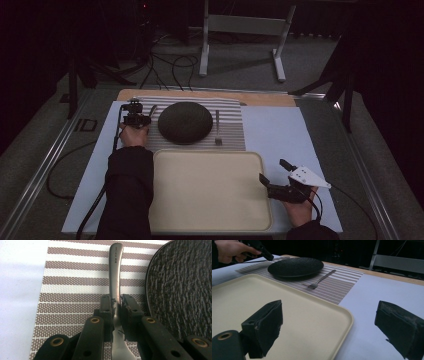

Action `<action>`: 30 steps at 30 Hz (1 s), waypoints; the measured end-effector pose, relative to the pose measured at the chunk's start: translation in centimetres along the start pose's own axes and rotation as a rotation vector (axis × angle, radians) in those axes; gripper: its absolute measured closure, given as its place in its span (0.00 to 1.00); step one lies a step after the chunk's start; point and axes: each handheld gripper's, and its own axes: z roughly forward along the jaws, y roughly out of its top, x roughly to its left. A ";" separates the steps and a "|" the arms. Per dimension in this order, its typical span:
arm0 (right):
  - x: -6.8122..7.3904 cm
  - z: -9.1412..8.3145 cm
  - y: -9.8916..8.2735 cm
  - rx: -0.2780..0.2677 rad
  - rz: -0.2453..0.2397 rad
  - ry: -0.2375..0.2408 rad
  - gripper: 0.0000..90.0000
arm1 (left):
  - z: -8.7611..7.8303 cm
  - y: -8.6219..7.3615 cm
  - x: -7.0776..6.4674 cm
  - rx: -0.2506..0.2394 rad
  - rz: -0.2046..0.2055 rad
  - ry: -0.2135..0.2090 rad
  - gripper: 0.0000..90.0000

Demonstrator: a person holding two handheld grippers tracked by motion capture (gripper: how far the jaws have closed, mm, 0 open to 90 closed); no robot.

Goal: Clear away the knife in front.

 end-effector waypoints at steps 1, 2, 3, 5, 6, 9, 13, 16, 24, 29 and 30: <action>0.0 0.0 0.0 0.000 -0.001 0.000 0.09 | -0.1 0.0 0.0 -0.004 0.000 -0.003 0.89; 0.0 0.0 0.0 0.000 0.000 0.000 0.09 | -0.2 0.0 -0.1 -0.009 0.001 -0.002 0.89; 0.0 0.0 0.0 0.000 0.002 -0.001 0.09 | -0.3 0.0 -0.1 -0.011 0.004 0.000 0.89; 0.0 0.0 0.0 0.000 0.003 0.000 0.09 | -0.5 0.0 -0.2 -0.018 0.004 -0.002 0.89; 0.0 0.0 0.0 -0.001 0.003 0.000 0.09 | -0.7 0.0 -0.3 -0.020 0.006 -0.002 0.89; 0.0 0.0 0.0 0.000 0.003 0.001 0.09 | -1.0 0.1 -0.5 -0.026 0.010 -0.004 0.89; 0.0 0.0 0.0 0.000 0.001 0.001 0.09 | -1.3 -0.1 -0.8 -0.034 0.019 -0.006 0.89; 0.0 0.0 0.0 -0.002 0.000 0.002 0.09 | -1.6 -0.1 -0.9 -0.042 0.017 -0.006 0.89; 0.1 0.1 0.1 -0.003 -0.003 0.003 0.09 | -2.4 -0.2 -1.2 -0.057 0.020 -0.004 0.89; 0.1 0.1 0.1 -0.003 -0.001 0.005 0.09 | -3.0 -0.2 -1.5 -0.067 0.023 -0.005 0.89; 0.1 0.1 0.1 -0.003 -0.001 0.005 0.09 | -3.1 -0.2 -1.5 -0.068 0.025 -0.003 0.89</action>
